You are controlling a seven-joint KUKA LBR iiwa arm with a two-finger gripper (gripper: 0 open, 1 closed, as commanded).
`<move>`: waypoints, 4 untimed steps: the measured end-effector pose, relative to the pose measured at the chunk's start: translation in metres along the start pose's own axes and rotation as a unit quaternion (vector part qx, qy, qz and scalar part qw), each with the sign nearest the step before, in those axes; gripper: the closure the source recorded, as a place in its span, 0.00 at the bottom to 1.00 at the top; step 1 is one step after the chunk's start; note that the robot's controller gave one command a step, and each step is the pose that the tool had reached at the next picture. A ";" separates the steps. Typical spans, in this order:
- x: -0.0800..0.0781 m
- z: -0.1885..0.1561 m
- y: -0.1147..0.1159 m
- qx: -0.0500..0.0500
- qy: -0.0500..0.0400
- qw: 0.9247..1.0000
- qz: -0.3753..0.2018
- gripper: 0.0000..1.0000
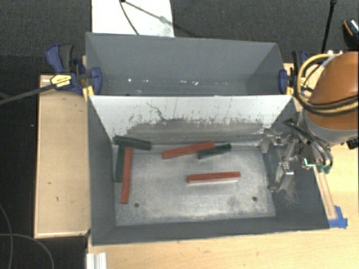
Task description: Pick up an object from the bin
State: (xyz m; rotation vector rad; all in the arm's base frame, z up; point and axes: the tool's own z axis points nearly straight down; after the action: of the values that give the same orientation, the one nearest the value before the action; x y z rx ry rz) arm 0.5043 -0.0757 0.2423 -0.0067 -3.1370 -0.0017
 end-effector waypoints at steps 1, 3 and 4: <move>-0.042 0.175 0.082 -0.001 -0.001 1.000 0.001 0.00; -0.043 0.172 0.079 0.001 -0.003 1.000 0.000 0.00; -0.043 0.172 0.079 0.001 -0.003 1.000 -0.002 1.00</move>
Offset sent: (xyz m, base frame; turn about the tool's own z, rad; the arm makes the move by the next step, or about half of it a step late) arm 0.0423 0.0792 -0.1723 0.0056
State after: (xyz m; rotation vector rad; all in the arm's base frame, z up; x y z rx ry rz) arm 0.5472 0.0036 0.0707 -0.0011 -3.1436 0.0000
